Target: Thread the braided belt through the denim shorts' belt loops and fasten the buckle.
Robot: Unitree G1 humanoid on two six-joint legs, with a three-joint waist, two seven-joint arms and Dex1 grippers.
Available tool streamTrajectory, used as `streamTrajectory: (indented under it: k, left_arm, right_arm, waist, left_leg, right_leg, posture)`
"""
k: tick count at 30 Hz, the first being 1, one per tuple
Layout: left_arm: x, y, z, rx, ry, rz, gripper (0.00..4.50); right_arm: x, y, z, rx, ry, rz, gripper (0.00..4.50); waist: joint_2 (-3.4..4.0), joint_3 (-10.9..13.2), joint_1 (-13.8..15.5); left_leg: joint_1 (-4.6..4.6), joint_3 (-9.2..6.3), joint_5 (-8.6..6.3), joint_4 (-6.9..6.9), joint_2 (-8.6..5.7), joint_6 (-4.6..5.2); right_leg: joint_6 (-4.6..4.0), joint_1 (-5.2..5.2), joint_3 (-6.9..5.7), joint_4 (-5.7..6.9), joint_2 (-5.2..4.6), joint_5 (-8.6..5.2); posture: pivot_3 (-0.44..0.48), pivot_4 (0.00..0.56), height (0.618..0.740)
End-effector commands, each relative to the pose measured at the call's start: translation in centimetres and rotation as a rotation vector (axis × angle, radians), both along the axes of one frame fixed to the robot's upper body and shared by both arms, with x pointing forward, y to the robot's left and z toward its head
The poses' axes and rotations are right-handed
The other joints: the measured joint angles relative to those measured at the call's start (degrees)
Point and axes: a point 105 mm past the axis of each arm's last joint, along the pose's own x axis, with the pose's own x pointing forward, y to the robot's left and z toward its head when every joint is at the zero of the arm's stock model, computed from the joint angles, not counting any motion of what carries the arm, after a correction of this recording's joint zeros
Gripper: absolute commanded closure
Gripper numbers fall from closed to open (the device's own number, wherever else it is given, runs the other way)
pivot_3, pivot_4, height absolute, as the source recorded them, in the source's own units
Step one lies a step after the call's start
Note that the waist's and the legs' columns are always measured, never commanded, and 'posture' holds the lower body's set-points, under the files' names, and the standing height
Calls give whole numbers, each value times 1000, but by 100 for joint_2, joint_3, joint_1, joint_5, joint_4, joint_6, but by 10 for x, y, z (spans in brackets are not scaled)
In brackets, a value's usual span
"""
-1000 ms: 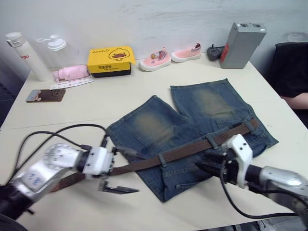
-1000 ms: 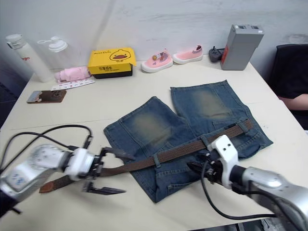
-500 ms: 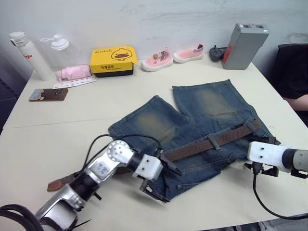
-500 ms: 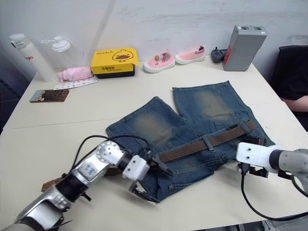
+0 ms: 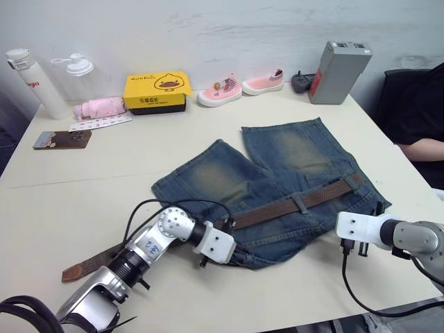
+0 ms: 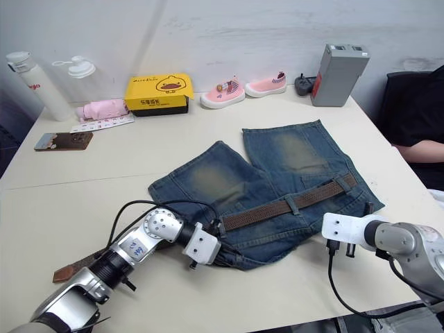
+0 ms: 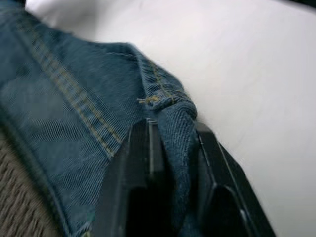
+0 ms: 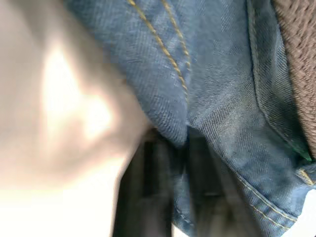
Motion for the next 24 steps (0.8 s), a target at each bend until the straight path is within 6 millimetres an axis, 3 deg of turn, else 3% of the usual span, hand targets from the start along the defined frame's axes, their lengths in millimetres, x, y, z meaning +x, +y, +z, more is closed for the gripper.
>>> streamTrajectory:
  k: [1,3,7,11,13,16,19,24]
  left_arm:
    - [34,85,-13,187,-53,289,4131]
    - [43,114,-12,228,-80,387,4131]
    - [53,165,-11,290,-117,540,4131]
    - [49,204,-19,410,-143,592,4131]
    - [46,219,-24,456,-149,614,4131]
    - [45,219,-25,428,-153,618,4131]
    - [37,198,-21,324,-114,568,4131]
    - [1,174,-36,277,23,467,4131]
  right_arm:
    - [7,14,4,35,-35,19,4500]
    - [13,31,11,72,-73,62,4500]
    - [28,86,21,185,-118,163,4500]
    - [24,120,21,275,-84,219,4500]
    - [28,126,18,278,-93,211,4500]
    - [36,124,12,258,-102,172,4500]
    - [42,111,5,176,-112,142,4500]
    - [54,87,3,113,-141,70,4500]
  waist:
    - [9,-2,-13]
    - [31,-2,-57]
    - [75,5,-109]
    - [98,-7,-114]
    - [106,-13,-103]
    - [98,-27,-123]
    - [118,-40,-141]
    - [118,-53,-134]
  left_leg:
    - [2,-1,-1,-1,1,-2]
    - [6,-3,-1,-9,11,-18]
    - [11,0,2,-26,19,-28]
    - [22,1,4,-23,18,-31]
    - [24,1,6,-23,14,-33]
    - [25,2,7,-34,12,-36]
    - [29,5,2,-38,11,-37]
    - [35,23,0,-36,11,-36]
  right_leg:
    - [-4,-2,0,2,4,-2]
    - [-17,-15,5,25,25,-9]
    - [-30,-30,5,48,35,-18]
    - [-37,-42,6,60,37,-23]
    - [-42,-46,2,74,36,-34]
    - [-47,-42,6,89,34,-43]
    - [-47,-45,13,105,29,-50]
    - [-58,-63,5,138,25,-69]
  posture:
    - [0,150,706]
    - [0,150,706]
    - [0,150,706]
    - [0,150,706]
    - [0,150,706]
    - [0,150,706]
    - [0,150,706]
    - [0,150,706]
